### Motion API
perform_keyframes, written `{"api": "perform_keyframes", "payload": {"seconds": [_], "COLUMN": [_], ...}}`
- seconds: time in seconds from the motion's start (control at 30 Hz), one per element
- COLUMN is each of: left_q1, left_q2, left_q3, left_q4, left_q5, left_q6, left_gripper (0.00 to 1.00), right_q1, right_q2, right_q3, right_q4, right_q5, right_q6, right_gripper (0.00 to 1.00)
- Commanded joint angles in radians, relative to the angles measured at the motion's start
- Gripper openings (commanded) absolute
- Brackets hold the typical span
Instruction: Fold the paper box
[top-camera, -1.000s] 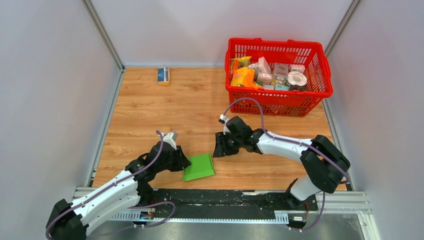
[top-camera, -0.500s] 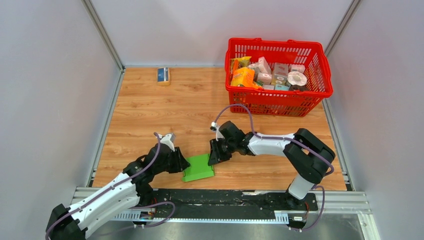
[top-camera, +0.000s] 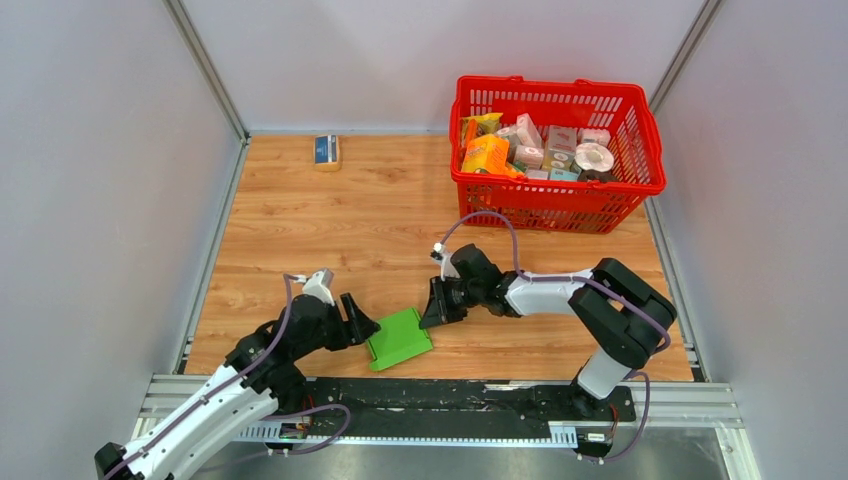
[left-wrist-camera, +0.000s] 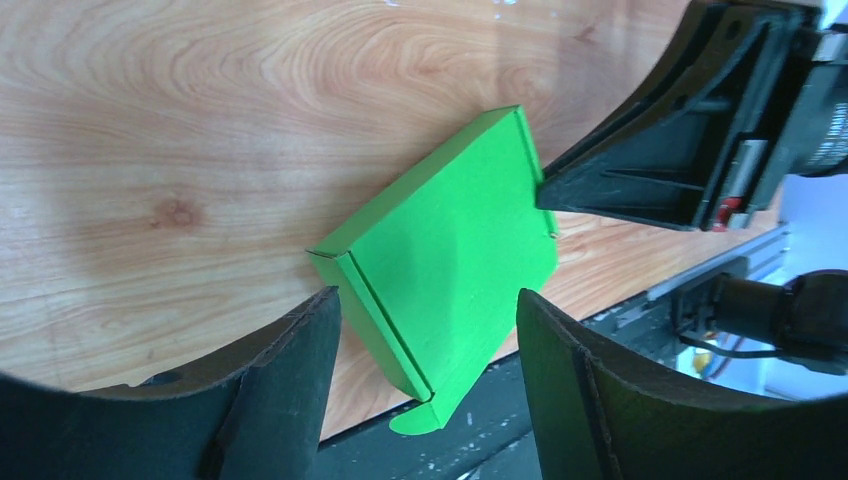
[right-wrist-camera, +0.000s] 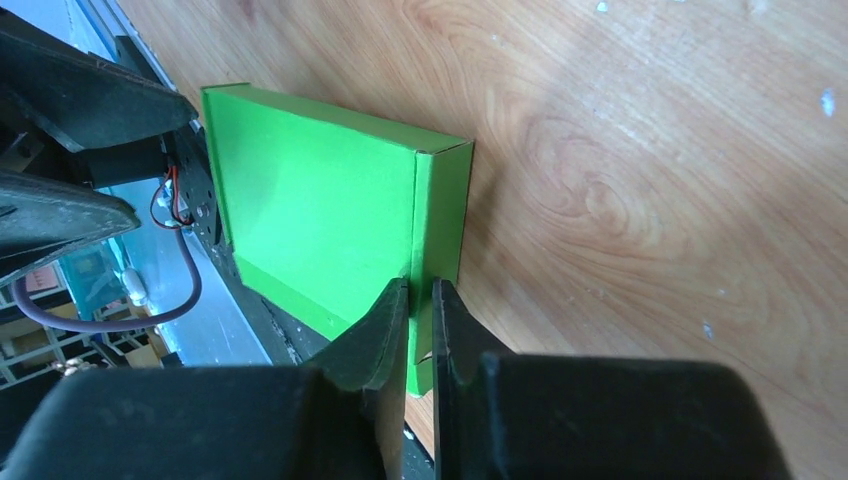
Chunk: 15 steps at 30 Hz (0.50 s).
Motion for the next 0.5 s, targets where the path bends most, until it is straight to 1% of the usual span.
{"api": "perform_keyframes", "payload": {"seconds": [0.0, 0.07, 0.1, 0.13, 0.3, 0.37, 0.47], "left_q1": [0.002, 0.002, 0.002, 0.0, 0.002, 0.002, 0.002], "left_q2": [-0.054, -0.077, -0.084, -0.094, -0.101, -0.1, -0.091], "left_q3": [-0.002, -0.01, -0.008, -0.005, -0.01, -0.001, -0.03], "left_q4": [0.016, -0.001, -0.021, -0.073, -0.122, -0.136, -0.081], "left_q5": [0.033, 0.035, 0.026, 0.011, 0.015, 0.009, 0.015], "left_q6": [-0.102, -0.143, -0.187, -0.207, -0.301, -0.315, -0.376], "left_gripper": [0.73, 0.73, 0.73, 0.73, 0.73, 0.73, 0.74], "right_q1": [-0.03, -0.036, -0.038, -0.038, -0.042, -0.042, -0.042], "right_q2": [0.009, 0.01, 0.01, 0.01, 0.014, 0.018, 0.015], "right_q3": [-0.057, -0.064, -0.067, -0.069, -0.07, -0.067, -0.072], "right_q4": [-0.011, -0.004, 0.003, 0.004, 0.021, 0.02, 0.03], "right_q5": [0.077, 0.072, 0.072, 0.072, 0.065, 0.063, 0.06], "right_q6": [-0.008, -0.002, -0.001, 0.001, 0.006, 0.007, 0.01], "right_gripper": [0.1, 0.09, 0.09, 0.09, 0.09, 0.09, 0.09]}}
